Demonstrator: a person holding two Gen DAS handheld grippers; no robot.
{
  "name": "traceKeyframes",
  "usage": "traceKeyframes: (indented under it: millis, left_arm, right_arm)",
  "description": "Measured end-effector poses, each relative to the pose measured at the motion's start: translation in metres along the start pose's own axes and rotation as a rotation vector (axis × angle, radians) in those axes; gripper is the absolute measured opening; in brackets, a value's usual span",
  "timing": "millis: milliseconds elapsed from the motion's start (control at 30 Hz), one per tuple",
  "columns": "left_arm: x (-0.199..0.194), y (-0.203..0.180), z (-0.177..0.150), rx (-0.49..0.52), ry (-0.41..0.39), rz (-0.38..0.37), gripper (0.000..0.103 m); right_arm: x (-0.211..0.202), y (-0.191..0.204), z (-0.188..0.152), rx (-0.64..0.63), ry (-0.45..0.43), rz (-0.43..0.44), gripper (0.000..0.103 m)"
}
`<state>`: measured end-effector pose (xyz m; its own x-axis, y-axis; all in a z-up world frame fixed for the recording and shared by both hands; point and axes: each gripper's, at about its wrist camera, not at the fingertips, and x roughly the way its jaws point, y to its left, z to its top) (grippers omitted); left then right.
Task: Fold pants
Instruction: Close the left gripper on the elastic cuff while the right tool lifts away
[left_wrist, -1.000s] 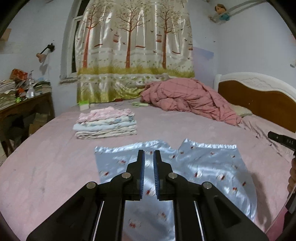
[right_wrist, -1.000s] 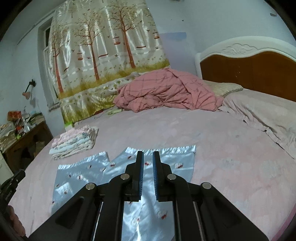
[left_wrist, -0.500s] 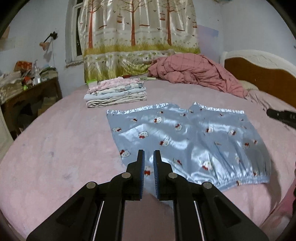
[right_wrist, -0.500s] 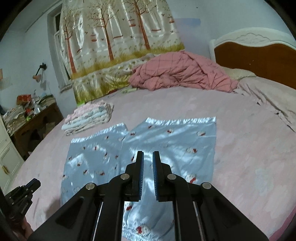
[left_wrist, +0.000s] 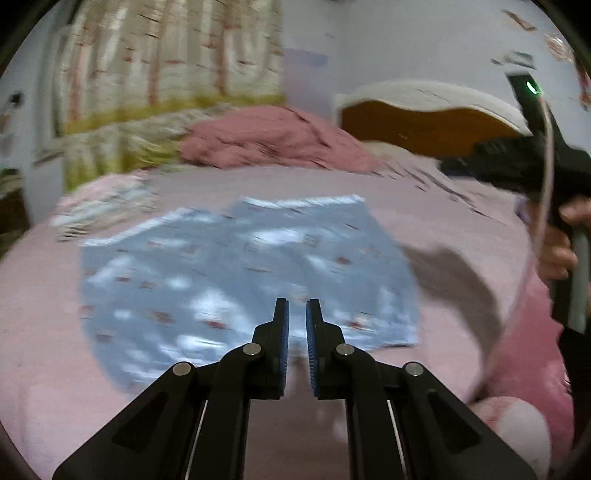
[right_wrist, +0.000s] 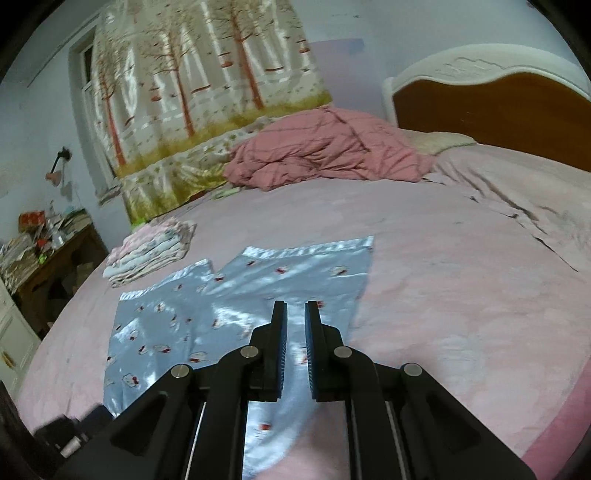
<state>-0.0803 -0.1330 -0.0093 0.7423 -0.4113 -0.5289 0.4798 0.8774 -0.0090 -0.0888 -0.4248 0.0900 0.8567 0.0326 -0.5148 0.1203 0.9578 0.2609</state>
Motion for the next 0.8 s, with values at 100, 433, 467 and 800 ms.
traceKeyframes:
  millis: [100, 433, 467, 800]
  left_arm:
    - [0.005, -0.034, -0.004, 0.067, 0.002, -0.08, 0.008]
    - [0.037, -0.071, -0.005, 0.129, 0.103, -0.244, 0.008]
    - [0.041, -0.072, -0.003, 0.126, 0.12, -0.266, 0.008]
    - [0.059, -0.077, -0.008, 0.162, 0.188, -0.237, 0.025]
  right_arm:
    - [-0.001, -0.02, 0.003, 0.027, 0.009, -0.017, 0.009]
    - [0.013, -0.052, -0.01, 0.069, 0.065, 0.005, 0.009]
    - [0.014, -0.053, -0.011, 0.071, 0.067, 0.006, 0.009]
    - [0.015, -0.066, -0.017, 0.08, 0.062, -0.013, 0.009]
